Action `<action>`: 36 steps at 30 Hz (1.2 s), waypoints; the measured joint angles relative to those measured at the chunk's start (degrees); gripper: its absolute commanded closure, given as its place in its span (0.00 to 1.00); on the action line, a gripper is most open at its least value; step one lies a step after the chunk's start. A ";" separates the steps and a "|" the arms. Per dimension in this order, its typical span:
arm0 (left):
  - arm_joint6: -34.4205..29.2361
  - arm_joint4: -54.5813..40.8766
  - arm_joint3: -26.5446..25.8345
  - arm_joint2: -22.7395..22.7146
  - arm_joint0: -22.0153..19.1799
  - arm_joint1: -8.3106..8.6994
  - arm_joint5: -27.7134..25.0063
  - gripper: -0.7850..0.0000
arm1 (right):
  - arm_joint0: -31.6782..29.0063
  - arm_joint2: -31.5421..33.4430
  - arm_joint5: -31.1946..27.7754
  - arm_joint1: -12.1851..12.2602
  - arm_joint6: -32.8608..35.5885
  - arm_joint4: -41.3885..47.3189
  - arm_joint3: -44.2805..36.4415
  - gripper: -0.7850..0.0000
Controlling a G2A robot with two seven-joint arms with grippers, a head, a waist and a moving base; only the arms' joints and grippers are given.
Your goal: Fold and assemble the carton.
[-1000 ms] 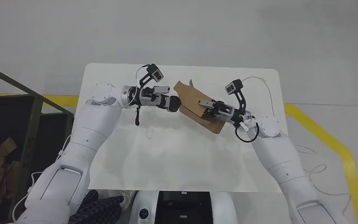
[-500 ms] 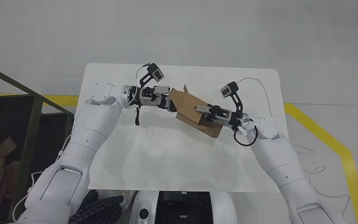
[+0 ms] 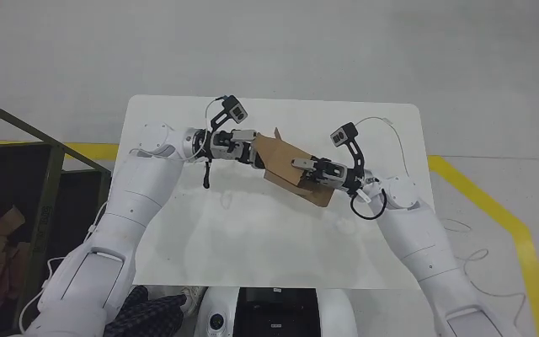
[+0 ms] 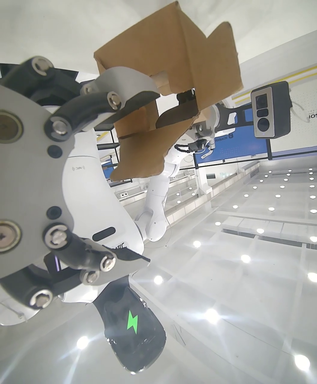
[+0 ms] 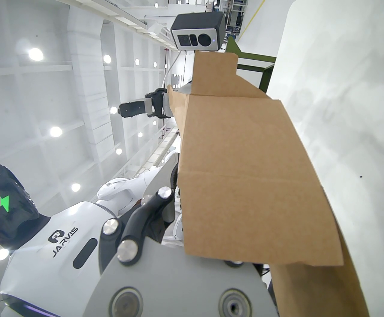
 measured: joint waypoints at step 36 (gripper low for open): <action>1.74 0.91 3.54 -0.23 -1.83 -0.16 -1.49 0.00 | -1.65 -3.95 2.49 -0.31 7.64 1.70 -2.41 1.00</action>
